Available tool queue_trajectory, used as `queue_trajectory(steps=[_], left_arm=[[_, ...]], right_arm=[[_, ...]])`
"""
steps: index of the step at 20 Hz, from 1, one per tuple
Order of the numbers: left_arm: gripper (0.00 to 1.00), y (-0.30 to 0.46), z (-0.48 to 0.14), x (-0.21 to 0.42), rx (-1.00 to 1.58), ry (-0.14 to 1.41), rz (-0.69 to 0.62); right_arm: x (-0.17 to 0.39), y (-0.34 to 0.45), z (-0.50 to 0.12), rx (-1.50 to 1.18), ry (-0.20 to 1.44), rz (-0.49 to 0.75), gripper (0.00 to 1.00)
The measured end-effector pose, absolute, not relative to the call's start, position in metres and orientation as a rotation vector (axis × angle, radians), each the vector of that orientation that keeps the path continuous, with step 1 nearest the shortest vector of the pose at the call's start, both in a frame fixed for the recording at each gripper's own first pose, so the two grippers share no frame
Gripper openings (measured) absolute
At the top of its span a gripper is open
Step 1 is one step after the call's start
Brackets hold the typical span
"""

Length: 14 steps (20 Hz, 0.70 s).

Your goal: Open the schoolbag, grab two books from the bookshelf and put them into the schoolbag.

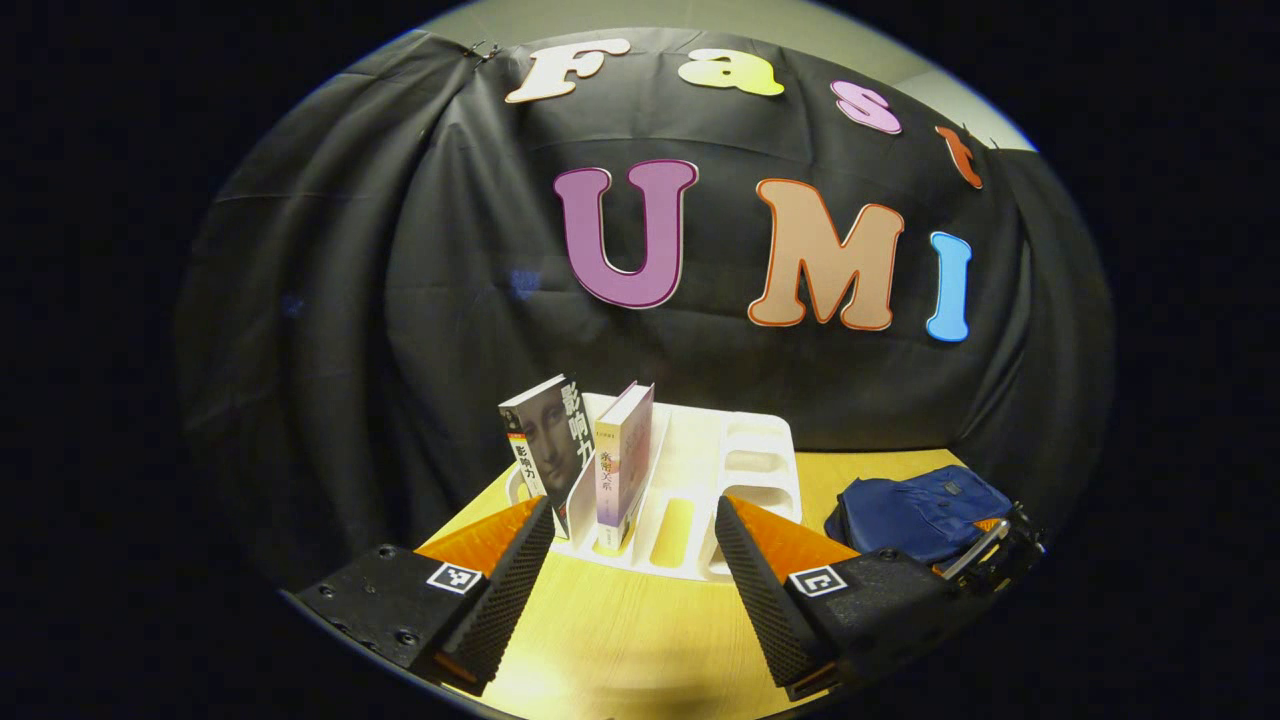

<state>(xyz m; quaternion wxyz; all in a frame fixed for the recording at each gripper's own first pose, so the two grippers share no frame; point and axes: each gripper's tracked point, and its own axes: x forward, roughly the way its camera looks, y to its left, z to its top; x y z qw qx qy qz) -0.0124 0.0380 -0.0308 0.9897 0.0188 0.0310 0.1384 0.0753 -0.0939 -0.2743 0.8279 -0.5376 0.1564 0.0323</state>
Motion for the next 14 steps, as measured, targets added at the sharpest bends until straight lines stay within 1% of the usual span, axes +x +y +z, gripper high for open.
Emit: queue_trajectory(steps=[1,2,6,7,8,11,12,14], left_arm=[[0.95,0.039,-0.031,-0.013,0.035,0.065,0.282],[0.95,0.04,-0.033,-0.013,0.034,0.069,0.286],[0.95,0.045,-0.036,-0.013,0.031,0.082,0.296],[0.92,0.045,-0.038,-0.013,0.031,0.086,0.297],[0.95,0.046,-0.038,-0.012,0.032,0.088,0.298],[0.95,0.046,-0.038,-0.011,0.036,0.091,0.299],[0.95,0.046,-0.038,-0.011,0.039,0.092,0.3],[0.95,0.047,-0.038,-0.012,0.04,0.094,0.299]], right_arm=[[0.078,-0.094,-0.28,-1.159,0.343,0.075,0.97],[0.079,-0.094,-0.282,-1.169,0.345,0.078,0.9],[0.092,-0.093,-0.281,-1.191,0.341,0.071,0.9],[0.099,-0.094,-0.28,-1.187,0.345,0.066,0.9],[0.104,-0.095,-0.28,-1.182,0.352,0.063,0.89],[0.115,-0.099,-0.286,-1.173,0.378,0.057,0.89],[0.117,-0.098,-0.287,-1.167,0.379,0.059,1.0],[0.124,-0.095,-0.29,-1.172,0.382,0.067,0.98]])
